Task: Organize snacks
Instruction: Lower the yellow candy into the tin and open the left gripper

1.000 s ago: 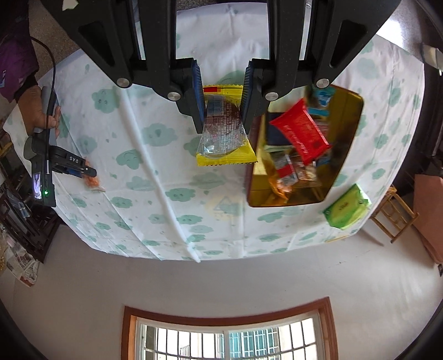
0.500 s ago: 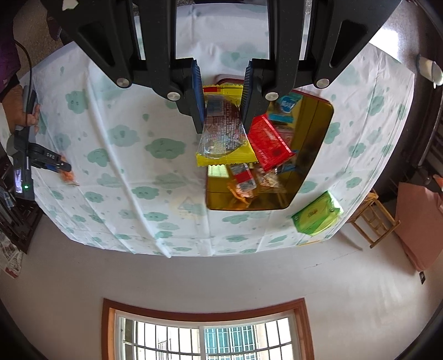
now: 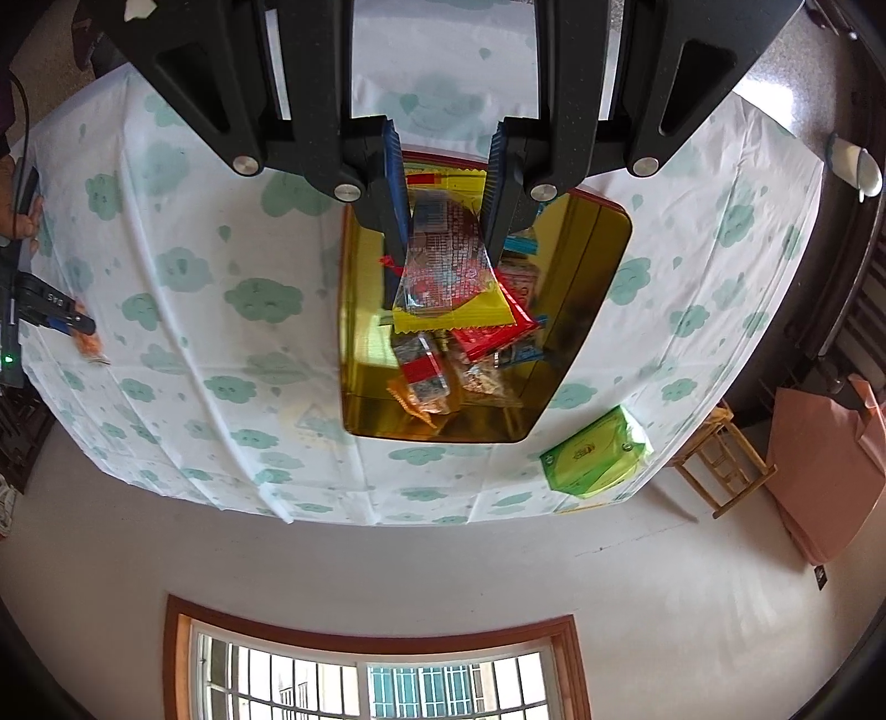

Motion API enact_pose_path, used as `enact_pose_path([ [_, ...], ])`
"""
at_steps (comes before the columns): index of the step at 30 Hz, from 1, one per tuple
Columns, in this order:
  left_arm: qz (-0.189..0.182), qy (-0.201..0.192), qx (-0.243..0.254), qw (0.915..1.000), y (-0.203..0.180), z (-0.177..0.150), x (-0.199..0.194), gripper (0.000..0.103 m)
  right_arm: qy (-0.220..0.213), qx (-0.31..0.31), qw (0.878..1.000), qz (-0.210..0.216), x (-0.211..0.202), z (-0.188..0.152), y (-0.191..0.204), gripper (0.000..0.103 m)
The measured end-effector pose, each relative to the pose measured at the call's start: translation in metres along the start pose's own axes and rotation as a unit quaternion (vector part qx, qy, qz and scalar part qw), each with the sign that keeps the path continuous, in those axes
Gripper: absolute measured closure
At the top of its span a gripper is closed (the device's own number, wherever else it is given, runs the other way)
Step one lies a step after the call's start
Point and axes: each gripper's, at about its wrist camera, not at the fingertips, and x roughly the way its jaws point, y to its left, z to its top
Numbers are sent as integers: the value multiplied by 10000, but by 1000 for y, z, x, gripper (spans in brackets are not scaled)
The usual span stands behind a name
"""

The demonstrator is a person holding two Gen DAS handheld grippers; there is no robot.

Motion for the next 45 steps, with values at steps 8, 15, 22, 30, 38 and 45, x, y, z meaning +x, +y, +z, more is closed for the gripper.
enact_pose_path([
  [8, 92, 72, -87, 9999, 13, 0, 15, 82, 2, -33, 10000, -36, 0, 0, 1, 66],
  [15, 111, 114, -180, 9997, 22, 1, 27, 82, 3, -34, 10000, -38, 0, 0, 1, 66],
  [22, 46, 108, -344, 9993, 38, 2, 39, 82, 2, -38, 10000, -43, 0, 0, 1, 66],
  [30, -29, 18, -430, 9991, 53, 7, 50, 82, 2, -45, 10000, -49, 0, 0, 1, 66],
  [38, -265, 109, -558, 9980, 66, 8, 67, 81, 3, -46, 10000, -52, 0, 0, 2, 66],
  [45, -248, 107, -400, 9988, 62, 10, 75, 80, 3, -28, 10000, -73, 0, 0, 1, 66],
])
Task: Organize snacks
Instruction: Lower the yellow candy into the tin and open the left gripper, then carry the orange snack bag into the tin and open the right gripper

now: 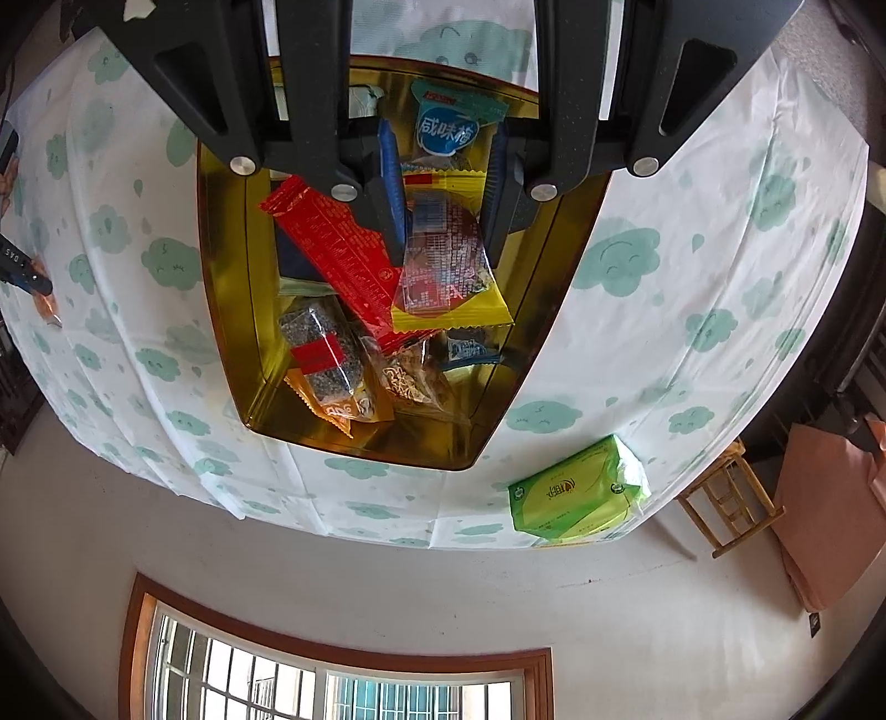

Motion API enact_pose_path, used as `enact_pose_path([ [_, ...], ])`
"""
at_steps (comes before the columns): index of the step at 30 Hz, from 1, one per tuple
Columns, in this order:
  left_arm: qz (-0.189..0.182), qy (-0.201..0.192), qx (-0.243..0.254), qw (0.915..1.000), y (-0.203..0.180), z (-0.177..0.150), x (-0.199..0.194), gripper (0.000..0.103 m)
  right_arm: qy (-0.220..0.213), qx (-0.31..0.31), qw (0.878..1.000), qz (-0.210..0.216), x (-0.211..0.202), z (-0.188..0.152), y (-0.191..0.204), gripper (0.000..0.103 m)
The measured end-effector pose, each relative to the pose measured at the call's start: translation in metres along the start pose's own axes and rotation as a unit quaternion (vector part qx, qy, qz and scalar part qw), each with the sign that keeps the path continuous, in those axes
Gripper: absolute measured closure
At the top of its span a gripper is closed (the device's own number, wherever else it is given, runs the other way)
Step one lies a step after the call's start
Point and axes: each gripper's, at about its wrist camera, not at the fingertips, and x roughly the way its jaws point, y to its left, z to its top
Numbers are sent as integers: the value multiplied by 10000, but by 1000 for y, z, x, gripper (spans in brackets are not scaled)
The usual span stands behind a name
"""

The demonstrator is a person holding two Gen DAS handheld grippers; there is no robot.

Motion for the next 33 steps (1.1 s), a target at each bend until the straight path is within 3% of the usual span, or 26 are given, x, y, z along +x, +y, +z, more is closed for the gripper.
enact_pose_path([
  [3, -26, 6, 10, 10000, 0, 2, 0, 78, -1, 17, 10000, -42, 0, 0, 1, 66],
  [10, -13, -200, -28, 9998, 2, 4, -11, 55, -5, 132, 9999, -98, -3, -2, 4, 66],
  [15, 39, -270, -97, 9996, 4, 3, -21, 52, 6, 200, 9998, -13, -8, -8, 7, 66],
  [21, 12, -271, -190, 9995, 5, -4, -35, 49, 77, 425, 9985, 332, -18, -16, 15, 66],
  [25, -2, -288, -192, 9994, 3, -11, -46, 37, 89, 510, 9965, 653, -29, -21, 31, 66],
  [33, -2, -269, -48, 9996, -4, -24, -58, 37, -34, 318, 9904, 1343, -53, -9, 87, 66],
])
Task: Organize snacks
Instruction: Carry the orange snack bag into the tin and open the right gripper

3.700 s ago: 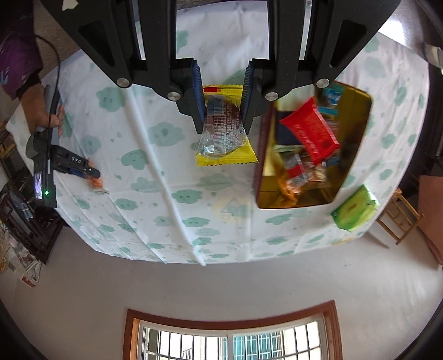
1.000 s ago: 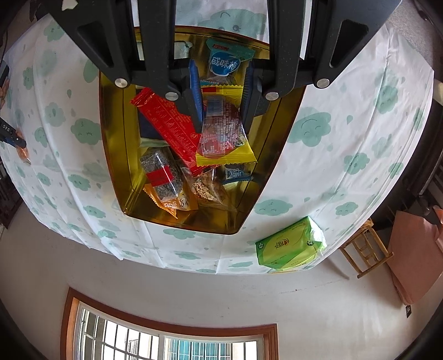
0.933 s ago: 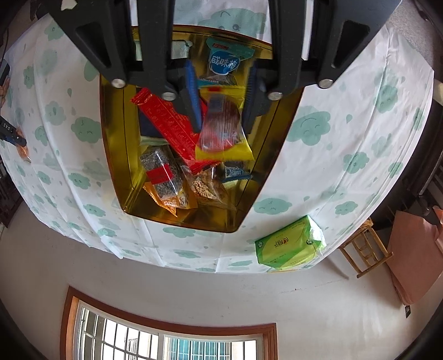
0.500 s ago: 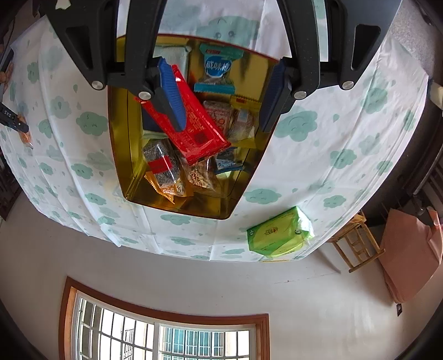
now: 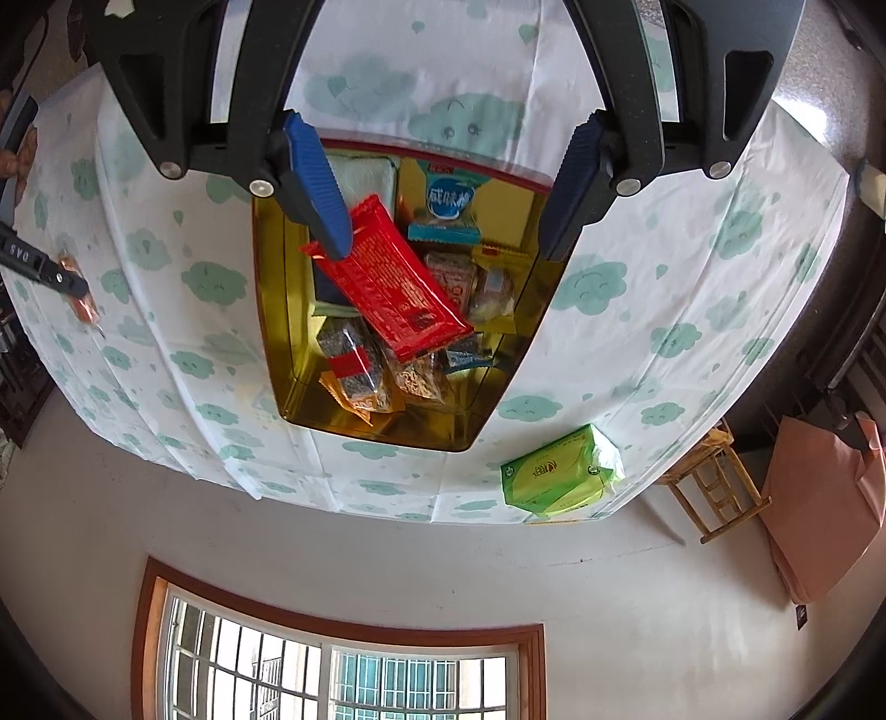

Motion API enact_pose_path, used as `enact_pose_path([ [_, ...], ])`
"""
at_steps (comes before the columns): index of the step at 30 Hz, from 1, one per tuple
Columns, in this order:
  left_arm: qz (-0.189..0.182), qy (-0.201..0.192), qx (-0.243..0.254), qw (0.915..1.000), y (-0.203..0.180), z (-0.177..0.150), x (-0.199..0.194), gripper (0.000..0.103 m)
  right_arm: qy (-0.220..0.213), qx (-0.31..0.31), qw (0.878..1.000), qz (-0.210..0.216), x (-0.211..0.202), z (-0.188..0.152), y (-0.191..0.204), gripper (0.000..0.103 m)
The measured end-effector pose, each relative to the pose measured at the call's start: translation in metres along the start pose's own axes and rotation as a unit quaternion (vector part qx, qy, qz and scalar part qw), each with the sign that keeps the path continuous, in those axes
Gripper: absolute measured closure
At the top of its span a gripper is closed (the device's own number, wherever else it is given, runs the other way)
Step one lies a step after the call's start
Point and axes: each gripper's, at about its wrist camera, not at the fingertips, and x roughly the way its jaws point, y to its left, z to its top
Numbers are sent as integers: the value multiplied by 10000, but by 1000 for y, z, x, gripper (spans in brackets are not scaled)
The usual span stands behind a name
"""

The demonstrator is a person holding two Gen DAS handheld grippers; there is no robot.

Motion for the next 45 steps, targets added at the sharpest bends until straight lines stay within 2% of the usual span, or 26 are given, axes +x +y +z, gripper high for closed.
enact_pose_path([
  [7, -20, 174, -49, 9998, 1, -6, 1, 30, -28, -431, 9965, 718, -1, 20, 78, 66],
  [11, 34, 119, -49, 9999, 3, -7, -3, 28, 10, -649, 9920, 1085, 3, 31, 121, 66],
  [13, 72, 114, -56, 9999, 4, -7, -4, 24, 45, -725, 9896, 1242, 9, 37, 140, 66],
  [19, 91, 44, -47, 9999, 6, -6, -5, 22, 207, -964, 9819, 1618, 27, 46, 193, 66],
  [27, 88, 45, 6, 10000, 6, -2, -3, 20, 453, -1272, 9745, 1790, 55, 44, 250, 66],
  [33, 84, 68, -17, 9999, 8, 0, 1, 19, 575, -1349, 9730, 1783, 73, 43, 267, 66],
  [45, 338, -18, -94, 9994, 15, 1, 6, 16, 652, -1424, 9724, 1731, 89, 44, 284, 66],
])
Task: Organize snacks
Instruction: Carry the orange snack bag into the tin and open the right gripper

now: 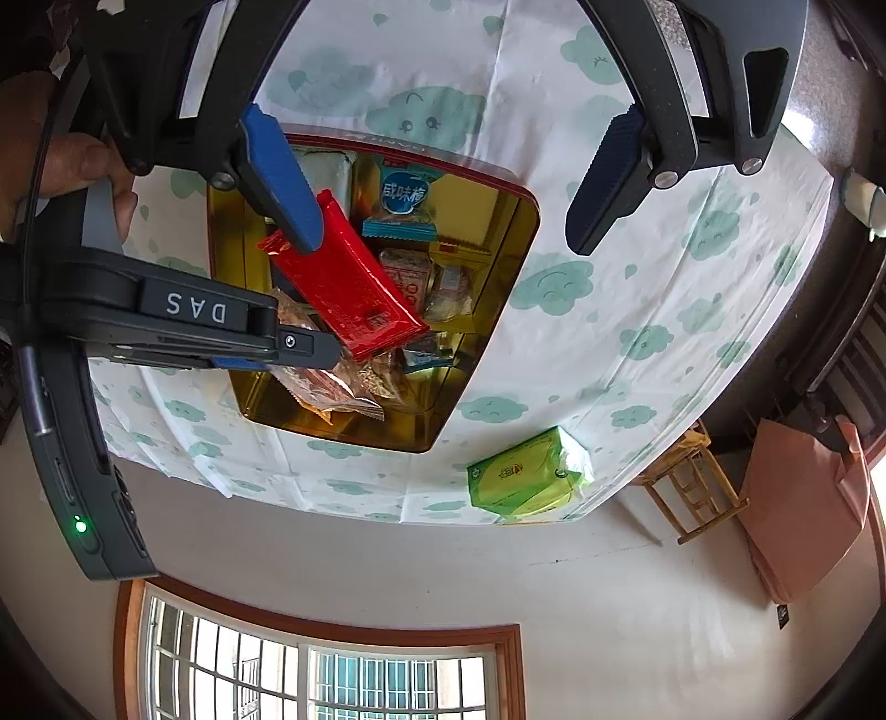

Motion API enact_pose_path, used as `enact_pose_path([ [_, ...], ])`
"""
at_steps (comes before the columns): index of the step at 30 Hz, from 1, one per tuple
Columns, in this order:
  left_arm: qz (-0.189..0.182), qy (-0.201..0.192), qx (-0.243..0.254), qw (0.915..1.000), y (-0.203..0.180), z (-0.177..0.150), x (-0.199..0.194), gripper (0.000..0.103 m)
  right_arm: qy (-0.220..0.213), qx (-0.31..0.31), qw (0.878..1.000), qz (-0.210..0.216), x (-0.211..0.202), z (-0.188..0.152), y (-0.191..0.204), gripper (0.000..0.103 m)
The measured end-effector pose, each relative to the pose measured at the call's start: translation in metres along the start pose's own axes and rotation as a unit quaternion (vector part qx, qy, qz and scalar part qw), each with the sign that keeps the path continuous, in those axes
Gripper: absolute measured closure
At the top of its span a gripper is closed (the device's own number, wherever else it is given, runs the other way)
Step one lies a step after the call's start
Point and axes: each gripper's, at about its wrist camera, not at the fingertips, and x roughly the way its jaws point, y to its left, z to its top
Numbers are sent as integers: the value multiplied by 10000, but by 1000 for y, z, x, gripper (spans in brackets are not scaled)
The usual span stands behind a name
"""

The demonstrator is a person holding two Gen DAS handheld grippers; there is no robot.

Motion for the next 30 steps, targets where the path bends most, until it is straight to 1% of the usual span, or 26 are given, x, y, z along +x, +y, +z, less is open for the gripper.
enact_pose_path([
  [6, 90, 9, -121, 9999, 6, -1, 4, 16, 37, -16, 10000, -39, 5, 0, 2, 66],
  [9, 223, -48, -152, 9996, 8, -2, 4, 15, 48, 3, 10000, -49, 7, 0, 1, 66],
  [16, 407, -142, -203, 9989, 11, -3, 5, 15, 63, 1, 10000, -69, 10, 0, 1, 66],
  [24, 416, -164, -159, 9989, 11, -3, 7, 15, 75, -15, 9999, -108, 13, -1, 2, 66],
  [30, 306, -216, -124, 9992, 10, -4, 9, 15, 73, -90, 9998, -160, 13, -2, 3, 66],
])
